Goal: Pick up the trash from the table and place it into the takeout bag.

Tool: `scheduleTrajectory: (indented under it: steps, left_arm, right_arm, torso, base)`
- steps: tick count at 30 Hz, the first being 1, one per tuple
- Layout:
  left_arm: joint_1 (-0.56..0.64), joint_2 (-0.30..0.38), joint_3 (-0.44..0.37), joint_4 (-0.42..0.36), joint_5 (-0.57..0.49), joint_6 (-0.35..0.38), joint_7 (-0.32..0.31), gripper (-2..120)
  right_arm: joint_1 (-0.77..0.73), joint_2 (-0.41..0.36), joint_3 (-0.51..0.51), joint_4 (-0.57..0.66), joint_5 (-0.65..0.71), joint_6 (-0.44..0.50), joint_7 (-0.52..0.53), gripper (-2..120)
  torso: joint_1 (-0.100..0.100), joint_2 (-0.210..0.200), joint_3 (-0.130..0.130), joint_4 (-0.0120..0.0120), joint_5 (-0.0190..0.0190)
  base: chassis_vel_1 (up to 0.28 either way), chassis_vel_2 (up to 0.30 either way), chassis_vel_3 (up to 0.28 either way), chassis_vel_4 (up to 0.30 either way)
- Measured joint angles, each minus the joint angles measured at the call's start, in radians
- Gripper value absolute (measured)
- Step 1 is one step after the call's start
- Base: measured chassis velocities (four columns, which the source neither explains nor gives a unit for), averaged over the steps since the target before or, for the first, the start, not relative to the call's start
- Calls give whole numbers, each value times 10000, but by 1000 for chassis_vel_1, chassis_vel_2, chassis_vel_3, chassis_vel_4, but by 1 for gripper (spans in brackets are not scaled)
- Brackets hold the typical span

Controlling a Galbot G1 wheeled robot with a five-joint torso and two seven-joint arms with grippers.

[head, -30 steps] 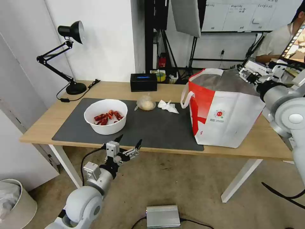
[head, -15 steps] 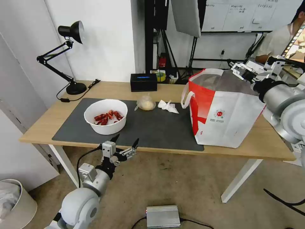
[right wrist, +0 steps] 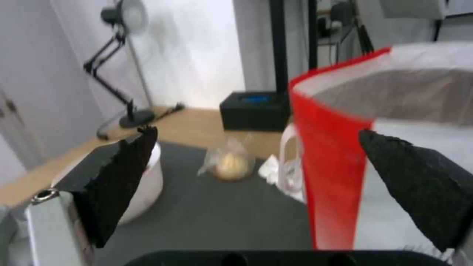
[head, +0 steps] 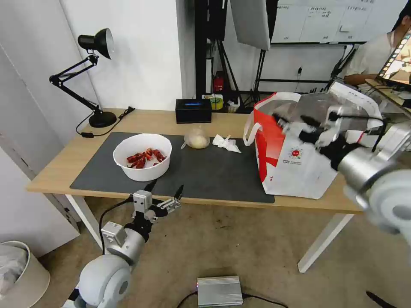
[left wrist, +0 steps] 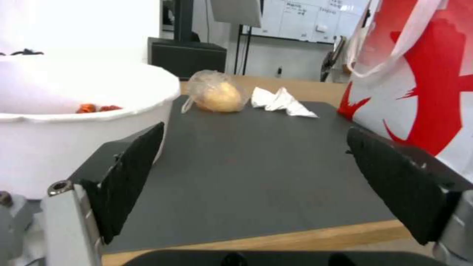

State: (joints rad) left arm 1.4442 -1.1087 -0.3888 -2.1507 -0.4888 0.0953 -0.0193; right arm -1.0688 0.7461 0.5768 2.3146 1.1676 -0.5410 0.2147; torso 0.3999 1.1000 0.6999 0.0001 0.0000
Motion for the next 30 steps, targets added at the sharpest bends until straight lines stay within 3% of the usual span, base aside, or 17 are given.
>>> scheduleTrajectory:
  steps: [8,15,25,30]
  left_arm:
    - [40,154,-220,287,11,-227,34,100]
    - [58,246,-249,503,145,-429,229,100]
    - [-171,195,-20,907,75,-805,271,100]
    - [-189,149,-11,948,-22,-888,271,100]
  right_arm:
    - [-1503,299,-81,42,-1875,547,-1031,100]
    - [-2715,862,-368,-743,-4071,2885,-1935,100]
    - [-3432,1411,-566,-1670,-5068,4427,-2640,100]
    - [-3610,1568,-614,-1829,-5124,4668,-2824,100]
  torso:
    - [1,0,0,-1,0]
    - [1,-1,1,0,0]
    - [1,0,1,-1,0]
    - [1,0,0,-1,0]
  base:
    - [0,0,0,0]
    - [0,0,0,0]
    - [0,0,0,0]
    - [0,0,0,0]
